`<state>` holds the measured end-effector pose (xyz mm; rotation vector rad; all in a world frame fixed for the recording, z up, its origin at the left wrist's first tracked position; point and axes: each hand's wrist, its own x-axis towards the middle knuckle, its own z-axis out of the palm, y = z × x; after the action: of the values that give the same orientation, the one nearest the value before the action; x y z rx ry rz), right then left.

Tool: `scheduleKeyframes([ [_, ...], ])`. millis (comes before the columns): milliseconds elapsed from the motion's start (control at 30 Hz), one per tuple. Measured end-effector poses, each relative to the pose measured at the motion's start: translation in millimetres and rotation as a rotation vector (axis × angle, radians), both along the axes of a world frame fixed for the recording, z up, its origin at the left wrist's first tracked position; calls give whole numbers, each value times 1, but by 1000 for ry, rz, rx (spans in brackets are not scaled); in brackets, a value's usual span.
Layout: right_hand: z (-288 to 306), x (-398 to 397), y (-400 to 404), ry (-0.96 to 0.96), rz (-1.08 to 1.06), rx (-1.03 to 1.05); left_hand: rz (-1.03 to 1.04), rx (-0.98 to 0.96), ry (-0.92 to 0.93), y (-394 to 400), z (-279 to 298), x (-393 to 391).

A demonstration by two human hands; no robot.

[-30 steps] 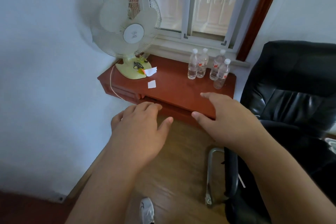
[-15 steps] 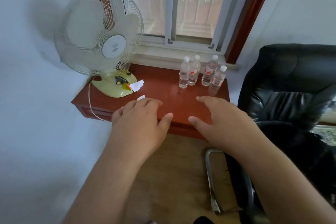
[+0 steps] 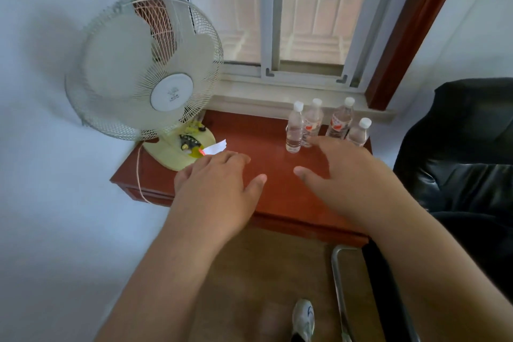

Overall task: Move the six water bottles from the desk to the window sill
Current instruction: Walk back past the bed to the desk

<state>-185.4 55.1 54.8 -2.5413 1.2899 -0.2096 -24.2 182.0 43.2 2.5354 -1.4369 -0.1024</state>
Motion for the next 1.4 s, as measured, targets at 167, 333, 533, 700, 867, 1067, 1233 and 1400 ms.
scheduleKeyframes([
  [167, 9, 9, -67, -69, 7, -25, 2, -27, -41, -66, 15, 6],
  [333, 9, 4, -123, -68, -2, -2, 18, -68, -45, -120, 10, 4],
  [533, 4, 1, -174, -52, -66, 25, -45, -50, -29, -173, 0, 8],
  [700, -1, 12, -209, -31, -158, 28, -112, -76, -21, -224, -3, 27],
  [867, -2, 26, -235, -27, -259, 14, -209, -94, -2, -267, -6, 58],
  [1067, -14, 52, -253, 7, -358, 33, -301, -95, 45, -304, -13, 95],
  [1233, -33, 59, -258, 9, -383, 55, -320, -36, 78, -325, -30, 114],
  [1400, -49, 53, -282, 29, -381, 105, -296, -14, 72, -344, -52, 116],
])
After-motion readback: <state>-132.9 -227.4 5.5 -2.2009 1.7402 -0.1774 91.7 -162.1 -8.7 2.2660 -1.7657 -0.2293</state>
